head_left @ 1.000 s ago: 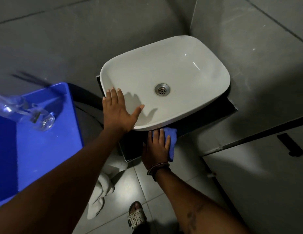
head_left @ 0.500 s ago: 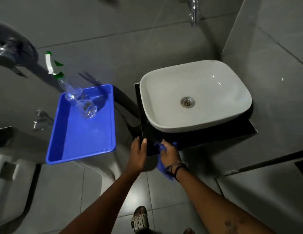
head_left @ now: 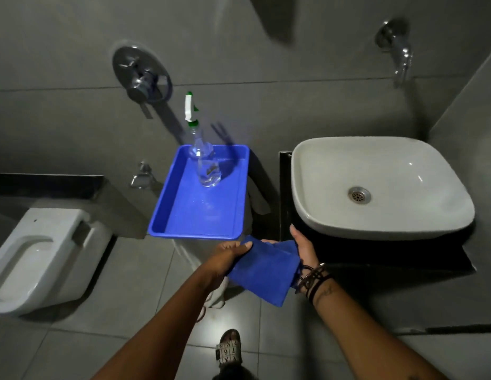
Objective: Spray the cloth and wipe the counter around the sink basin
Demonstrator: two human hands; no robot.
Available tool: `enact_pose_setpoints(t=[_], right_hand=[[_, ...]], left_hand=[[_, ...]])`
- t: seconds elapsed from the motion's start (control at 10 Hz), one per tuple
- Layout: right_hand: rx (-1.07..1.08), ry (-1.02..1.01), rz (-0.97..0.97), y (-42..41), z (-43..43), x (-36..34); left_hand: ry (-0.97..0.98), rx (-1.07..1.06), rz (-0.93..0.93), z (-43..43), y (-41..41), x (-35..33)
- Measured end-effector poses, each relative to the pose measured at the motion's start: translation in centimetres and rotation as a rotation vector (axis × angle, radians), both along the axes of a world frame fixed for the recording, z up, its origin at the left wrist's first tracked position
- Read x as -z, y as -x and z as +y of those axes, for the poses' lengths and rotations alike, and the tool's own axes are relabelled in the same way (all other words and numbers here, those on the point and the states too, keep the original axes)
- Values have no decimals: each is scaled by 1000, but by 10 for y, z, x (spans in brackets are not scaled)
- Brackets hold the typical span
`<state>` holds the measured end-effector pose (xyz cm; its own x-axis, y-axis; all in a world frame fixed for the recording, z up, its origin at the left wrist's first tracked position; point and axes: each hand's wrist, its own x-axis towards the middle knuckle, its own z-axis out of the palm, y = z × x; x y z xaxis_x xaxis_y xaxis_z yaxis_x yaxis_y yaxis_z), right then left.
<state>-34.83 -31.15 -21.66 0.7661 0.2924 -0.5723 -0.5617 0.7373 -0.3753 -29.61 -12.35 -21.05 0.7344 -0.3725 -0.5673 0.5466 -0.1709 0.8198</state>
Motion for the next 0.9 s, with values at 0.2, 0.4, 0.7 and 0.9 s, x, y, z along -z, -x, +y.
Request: enact_pose_setpoints(t=[0.2,0.4,0.7,0.9], right_hand=[[-26,145,-34,-82,68,4],[-89,971,11,-163,119,31],[-285,1402,168,-213,154,66],[-241,1664,17,-208,145,25]], left_hand=[[-82,-416,-30,68,-72,12],[-264,-357,-89,103,-139,37],[-618,-41,-220,111,-189,74],[-891,15,-551,94,-190,26]])
